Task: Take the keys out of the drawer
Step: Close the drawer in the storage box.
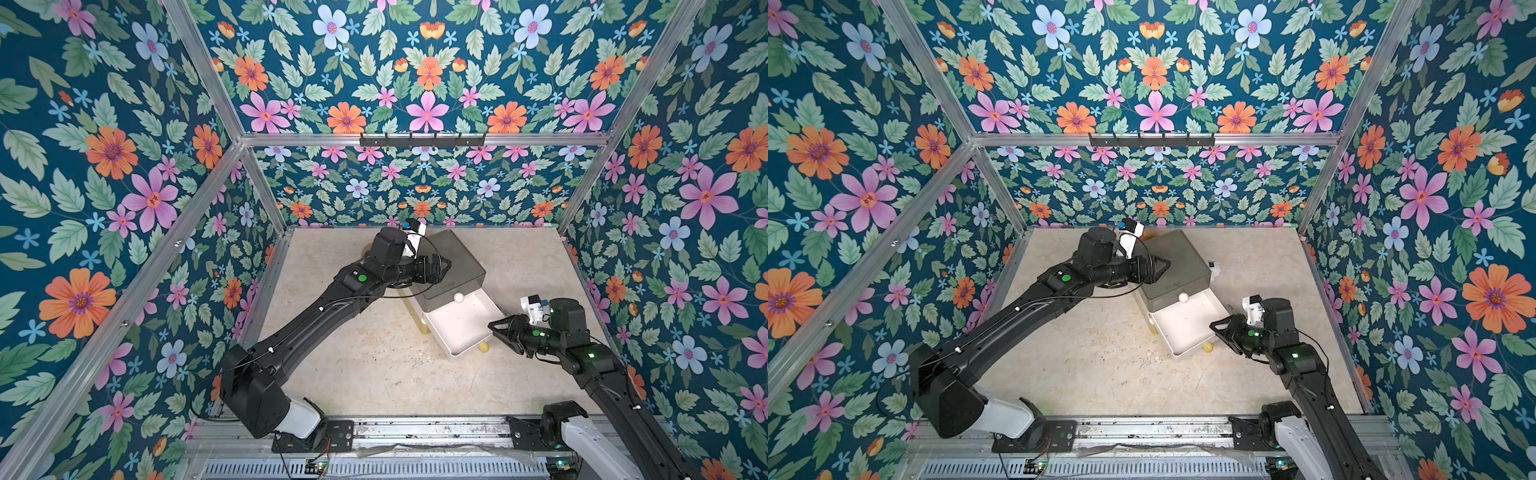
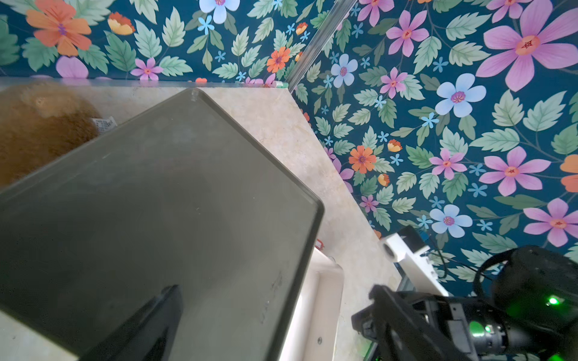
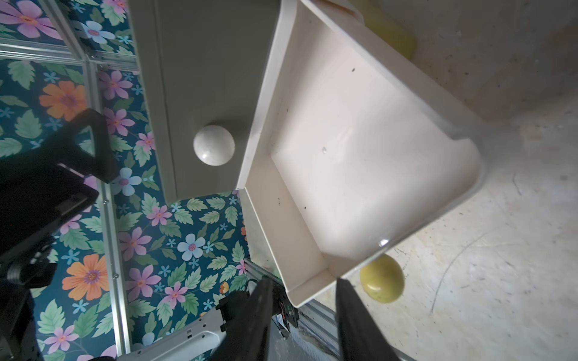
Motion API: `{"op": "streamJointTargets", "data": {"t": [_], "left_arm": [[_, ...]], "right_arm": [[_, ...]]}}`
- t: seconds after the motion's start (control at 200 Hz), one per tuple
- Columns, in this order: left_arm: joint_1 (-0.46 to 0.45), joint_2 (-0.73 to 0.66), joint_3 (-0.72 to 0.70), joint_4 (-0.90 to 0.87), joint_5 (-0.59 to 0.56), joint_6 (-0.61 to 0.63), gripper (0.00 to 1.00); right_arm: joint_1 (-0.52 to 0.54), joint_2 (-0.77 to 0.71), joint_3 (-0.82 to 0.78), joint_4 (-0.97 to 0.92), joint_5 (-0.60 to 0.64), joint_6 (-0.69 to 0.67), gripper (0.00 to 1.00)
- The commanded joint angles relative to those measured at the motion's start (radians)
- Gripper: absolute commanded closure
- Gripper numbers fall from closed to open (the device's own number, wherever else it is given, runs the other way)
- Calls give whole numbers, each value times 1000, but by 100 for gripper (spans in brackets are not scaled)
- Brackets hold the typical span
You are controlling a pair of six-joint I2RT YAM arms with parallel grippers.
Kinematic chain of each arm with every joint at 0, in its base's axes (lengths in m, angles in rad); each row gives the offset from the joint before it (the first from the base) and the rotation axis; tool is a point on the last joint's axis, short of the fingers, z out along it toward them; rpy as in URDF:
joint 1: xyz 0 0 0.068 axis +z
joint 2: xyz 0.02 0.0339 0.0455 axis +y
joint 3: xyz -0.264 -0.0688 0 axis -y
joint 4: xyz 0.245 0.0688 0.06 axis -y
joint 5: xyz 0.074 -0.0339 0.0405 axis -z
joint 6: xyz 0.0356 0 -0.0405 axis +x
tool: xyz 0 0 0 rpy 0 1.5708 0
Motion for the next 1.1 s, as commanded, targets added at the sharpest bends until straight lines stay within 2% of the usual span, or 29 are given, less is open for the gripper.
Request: {"op": "streamJointTargets", "data": {"t": [0.0, 0.305, 0.54, 1.095], "left_arm": [[6, 27, 21, 28, 77, -26, 1], [18, 102, 57, 31, 112, -55, 1], [19, 119, 45, 36, 114, -59, 0], [19, 125, -7, 56, 107, -66, 1]], "right_arm": [[32, 16, 0, -33, 83, -23, 72], [47, 44, -8, -81, 195, -43, 89], [47, 57, -41, -34, 203, -22, 99], [54, 103, -76, 131, 165, 54, 100]]}}
